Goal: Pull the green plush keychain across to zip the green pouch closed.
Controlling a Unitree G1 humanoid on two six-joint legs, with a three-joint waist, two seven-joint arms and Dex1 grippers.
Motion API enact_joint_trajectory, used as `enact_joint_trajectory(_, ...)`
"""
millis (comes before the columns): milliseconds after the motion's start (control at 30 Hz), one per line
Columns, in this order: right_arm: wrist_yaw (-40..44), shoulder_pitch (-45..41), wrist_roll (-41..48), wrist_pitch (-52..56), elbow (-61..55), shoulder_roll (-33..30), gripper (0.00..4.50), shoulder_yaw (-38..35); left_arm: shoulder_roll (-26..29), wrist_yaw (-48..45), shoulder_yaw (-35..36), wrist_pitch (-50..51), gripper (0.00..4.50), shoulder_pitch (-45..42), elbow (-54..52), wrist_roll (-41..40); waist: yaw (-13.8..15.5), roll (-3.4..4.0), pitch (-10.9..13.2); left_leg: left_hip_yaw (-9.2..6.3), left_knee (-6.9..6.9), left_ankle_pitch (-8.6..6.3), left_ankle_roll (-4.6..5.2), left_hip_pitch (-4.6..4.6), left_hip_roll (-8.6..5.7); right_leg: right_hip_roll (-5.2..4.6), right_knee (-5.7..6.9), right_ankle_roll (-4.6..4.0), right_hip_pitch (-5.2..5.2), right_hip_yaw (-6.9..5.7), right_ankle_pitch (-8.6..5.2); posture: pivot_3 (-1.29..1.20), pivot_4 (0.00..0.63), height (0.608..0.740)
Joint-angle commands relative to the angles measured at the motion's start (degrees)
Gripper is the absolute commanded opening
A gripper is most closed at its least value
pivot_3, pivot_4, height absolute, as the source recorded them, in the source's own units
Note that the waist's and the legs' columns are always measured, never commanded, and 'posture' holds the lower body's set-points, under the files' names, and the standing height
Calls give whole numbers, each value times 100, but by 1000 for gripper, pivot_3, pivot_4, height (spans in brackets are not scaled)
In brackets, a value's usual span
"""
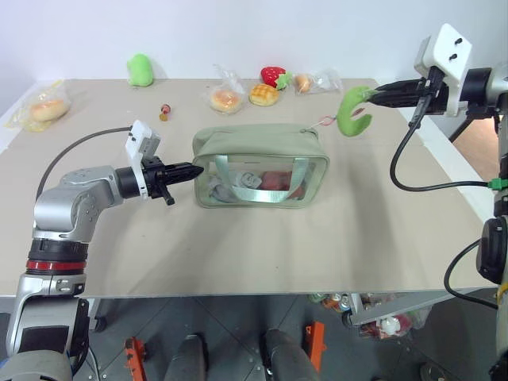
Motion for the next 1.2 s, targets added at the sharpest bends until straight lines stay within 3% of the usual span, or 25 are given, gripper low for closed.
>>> enact_joint_trajectory(33,-196,152,-157,-359,-226,-277,46,-16,81,-37,58,16,0,-12,-37,-22,1,0,0,1,0,0,0,0,0,0,0,0,0,2,0,0,150,740)
enact_joint_trajectory(367,-878,2460,-213,-282,-2409,224,46,136,117,18,100,85,0,56,-149,-73,-5,0,0,-1,-1,0,1,7,1,2,4,3,4,4,1,0,150,740)
enact_joint_trajectory(533,-1622,3025,-868,-599,-2577,518,46,582,132,28,116,135,0,88,-200,-97,-4,0,-1,0,11,2,1,7,-1,2,5,5,10,6,3,0,150,740)
enact_joint_trajectory(733,-2179,2874,-1402,-946,-2142,621,46,905,141,28,110,158,0,78,-210,-115,-5,0,-1,2,17,8,0,9,-1,2,4,-6,13,9,5,0,150,740)
enact_joint_trajectory(933,-2474,1568,-1178,-910,-1190,336,46,402,167,31,93,194,0,107,-251,-140,-10,3,1,19,17,13,-6,7,-1,2,4,-9,4,25,10,0,150,740)
enact_joint_trajectory(1200,-2478,850,-1120,-1230,-381,-88,46,267,153,27,66,186,0,95,-218,-141,-8,-2,-1,18,2,12,-6,9,-1,1,-4,-2,8,24,4,0,150,740)
